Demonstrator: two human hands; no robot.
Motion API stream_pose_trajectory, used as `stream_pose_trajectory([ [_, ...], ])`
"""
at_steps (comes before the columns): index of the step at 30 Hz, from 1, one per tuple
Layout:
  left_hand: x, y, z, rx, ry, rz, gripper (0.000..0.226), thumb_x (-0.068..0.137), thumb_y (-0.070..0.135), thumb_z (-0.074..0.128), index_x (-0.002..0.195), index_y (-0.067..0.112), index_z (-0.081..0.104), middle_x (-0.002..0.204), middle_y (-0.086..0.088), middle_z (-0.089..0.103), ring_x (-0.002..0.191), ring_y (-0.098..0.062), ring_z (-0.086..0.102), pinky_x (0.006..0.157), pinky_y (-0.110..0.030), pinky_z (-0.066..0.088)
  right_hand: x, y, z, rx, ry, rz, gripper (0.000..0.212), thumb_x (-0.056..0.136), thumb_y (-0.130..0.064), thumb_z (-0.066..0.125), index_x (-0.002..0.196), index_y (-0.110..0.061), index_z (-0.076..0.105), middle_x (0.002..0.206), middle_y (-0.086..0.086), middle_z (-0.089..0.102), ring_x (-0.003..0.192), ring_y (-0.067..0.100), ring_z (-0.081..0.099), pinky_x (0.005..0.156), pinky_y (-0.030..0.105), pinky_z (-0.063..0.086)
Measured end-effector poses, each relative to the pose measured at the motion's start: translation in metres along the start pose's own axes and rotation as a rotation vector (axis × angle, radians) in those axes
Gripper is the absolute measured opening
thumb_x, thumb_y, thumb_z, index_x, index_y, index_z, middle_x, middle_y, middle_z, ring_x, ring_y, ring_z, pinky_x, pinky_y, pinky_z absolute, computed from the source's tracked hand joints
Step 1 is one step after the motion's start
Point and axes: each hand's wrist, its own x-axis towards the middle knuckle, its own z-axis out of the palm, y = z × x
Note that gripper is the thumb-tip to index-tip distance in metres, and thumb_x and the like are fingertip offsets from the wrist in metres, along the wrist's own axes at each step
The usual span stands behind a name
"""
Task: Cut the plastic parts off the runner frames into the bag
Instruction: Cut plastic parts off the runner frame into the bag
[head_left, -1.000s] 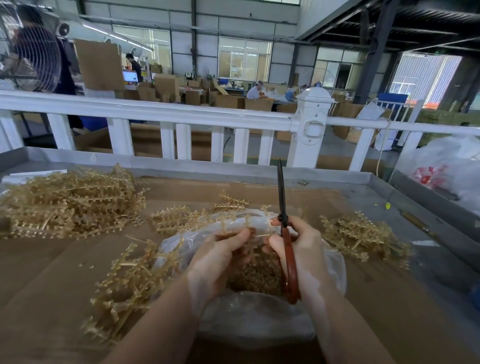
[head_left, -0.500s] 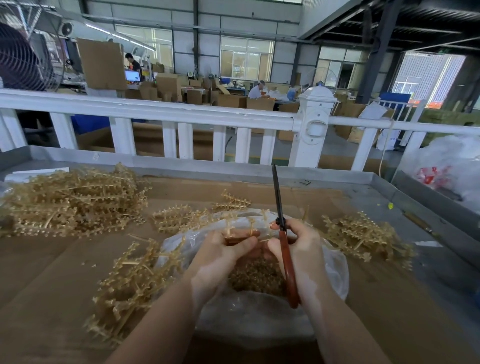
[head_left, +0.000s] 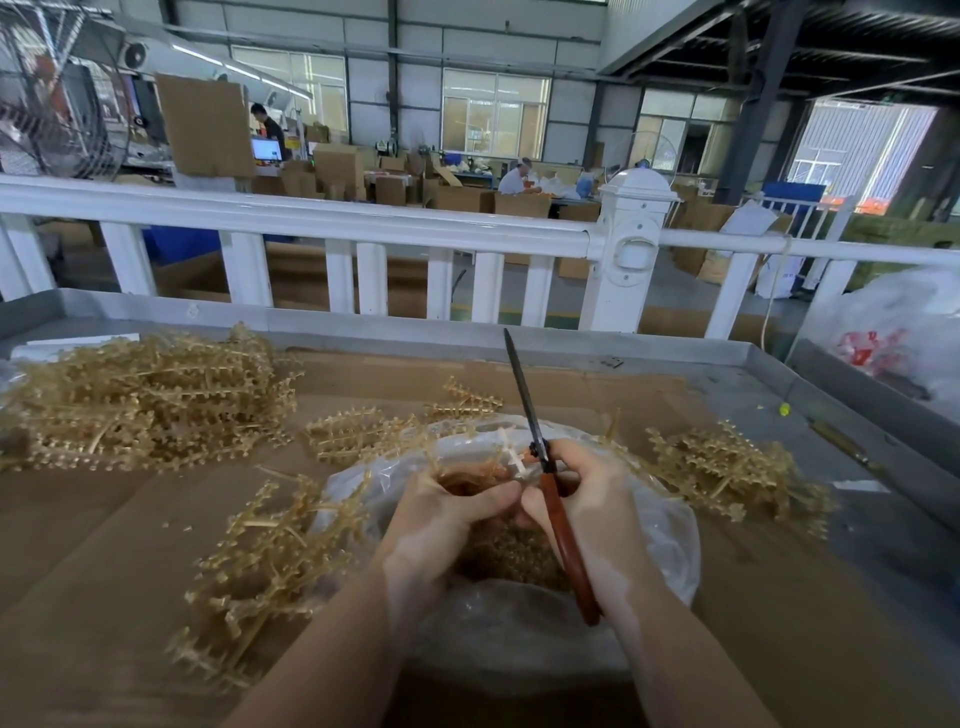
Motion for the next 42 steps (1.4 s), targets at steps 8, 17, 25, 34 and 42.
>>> stream_pose_trajectory([
  [8, 0.002, -0.002, 0.004, -0.315, 0.165, -0.026, 0.02, 0.063, 0.018, 0.077, 0.078, 0.007, 0.072, 0.084, -0.018, 0.073, 0.076, -0.031, 0.072, 0.067, -0.037, 0.058, -0.002, 0.008, 0.005, -0.277, 0.029, -0.089, 0.008, 0.085, -0.02, 0.069, 0.089, -0.026, 0.065, 0.078, -0.007, 0.068, 0.077, 0.004, 0.063, 0.07, 0.022, 0.051],
  [17, 0.008, -0.008, -0.001, -0.449, 0.259, 0.019, 0.018, 0.073, -0.012, 0.066, 0.08, 0.003, 0.061, 0.067, -0.005, 0.07, 0.063, -0.015, 0.07, 0.057, -0.022, 0.056, -0.011, 0.035, 0.0, -0.6, 0.105, -0.117, 0.014, 0.085, -0.043, 0.064, 0.093, -0.035, 0.056, 0.079, -0.017, 0.06, 0.078, 0.003, 0.056, 0.066, 0.018, 0.043],
  [25, 0.012, -0.007, -0.001, -0.522, 0.341, 0.038, 0.026, 0.08, -0.015, 0.062, 0.074, 0.009, 0.052, 0.061, -0.001, 0.066, 0.06, -0.012, 0.068, 0.058, -0.022, 0.058, -0.015, 0.035, -0.003, -0.664, 0.041, -0.163, 0.024, 0.082, -0.056, 0.056, 0.097, -0.038, 0.054, 0.083, -0.015, 0.058, 0.083, 0.006, 0.054, 0.075, 0.026, 0.047],
  [34, 0.013, -0.003, -0.002, -0.605, 0.428, 0.085, 0.023, 0.082, -0.017, 0.057, 0.075, 0.005, 0.057, 0.068, -0.009, 0.066, 0.065, -0.019, 0.068, 0.06, -0.024, 0.059, -0.022, 0.031, -0.005, -0.766, -0.066, -0.2, 0.036, 0.082, -0.059, 0.054, 0.11, -0.036, 0.058, 0.093, -0.017, 0.059, 0.091, 0.004, 0.05, 0.08, 0.02, 0.041],
  [42, 0.013, -0.005, -0.006, -0.638, 0.311, 0.148, 0.018, 0.077, -0.021, 0.053, 0.082, -0.004, 0.059, 0.078, -0.015, 0.07, 0.071, -0.021, 0.071, 0.071, -0.028, 0.06, -0.023, 0.035, -0.003, -0.813, -0.061, -0.197, 0.037, 0.082, -0.059, 0.055, 0.111, -0.036, 0.057, 0.095, -0.016, 0.059, 0.092, 0.004, 0.048, 0.076, 0.016, 0.034],
])
